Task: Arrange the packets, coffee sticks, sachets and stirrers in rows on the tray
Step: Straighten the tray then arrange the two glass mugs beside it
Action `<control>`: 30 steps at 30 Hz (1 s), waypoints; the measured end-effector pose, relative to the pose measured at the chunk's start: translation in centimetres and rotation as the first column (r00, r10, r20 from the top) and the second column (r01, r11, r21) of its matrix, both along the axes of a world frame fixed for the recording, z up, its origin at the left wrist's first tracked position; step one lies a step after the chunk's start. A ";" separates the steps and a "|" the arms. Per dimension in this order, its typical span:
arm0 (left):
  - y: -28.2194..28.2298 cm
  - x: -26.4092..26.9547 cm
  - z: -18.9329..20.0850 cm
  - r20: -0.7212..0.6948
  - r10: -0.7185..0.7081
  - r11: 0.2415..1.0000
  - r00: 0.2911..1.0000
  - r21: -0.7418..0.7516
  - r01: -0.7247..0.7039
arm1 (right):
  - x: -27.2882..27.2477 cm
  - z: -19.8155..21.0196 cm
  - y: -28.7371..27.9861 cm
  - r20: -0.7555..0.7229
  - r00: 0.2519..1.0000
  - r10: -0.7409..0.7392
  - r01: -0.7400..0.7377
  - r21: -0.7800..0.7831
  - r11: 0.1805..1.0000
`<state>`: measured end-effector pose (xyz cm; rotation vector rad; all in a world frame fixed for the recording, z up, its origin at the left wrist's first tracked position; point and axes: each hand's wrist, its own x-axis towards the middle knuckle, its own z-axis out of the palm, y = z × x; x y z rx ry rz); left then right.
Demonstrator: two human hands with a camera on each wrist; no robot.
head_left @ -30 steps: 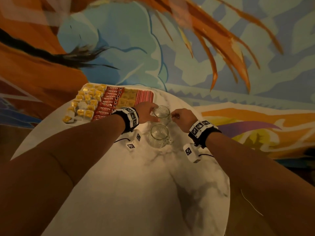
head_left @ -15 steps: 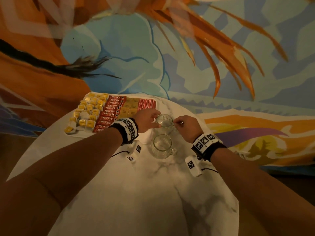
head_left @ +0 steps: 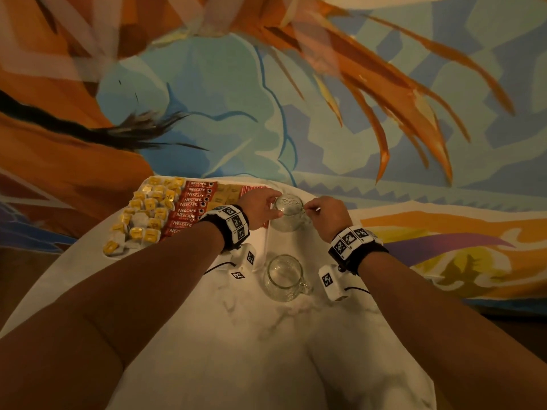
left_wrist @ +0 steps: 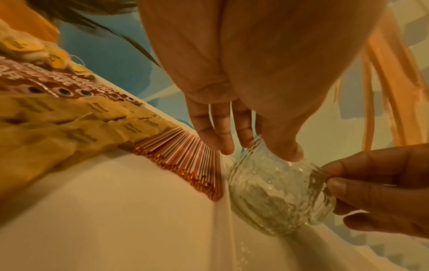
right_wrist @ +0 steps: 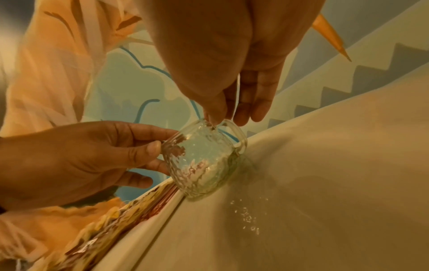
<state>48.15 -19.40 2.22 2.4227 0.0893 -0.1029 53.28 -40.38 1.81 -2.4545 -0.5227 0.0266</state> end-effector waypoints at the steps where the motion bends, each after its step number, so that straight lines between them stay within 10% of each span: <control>1: 0.1 0.4 0.0 0.015 -0.001 0.999 1.000 0.054 0.000 | 0.4 0.0 0.2 0.000 1.000 -0.007 0.007 -0.006 1.000; 30: 0.9 4.8 -0.5 0.041 -0.011 0.987 0.999 0.160 0.004 | 4.1 0.9 1.4 -0.001 1.000 0.011 -0.012 -0.130 0.991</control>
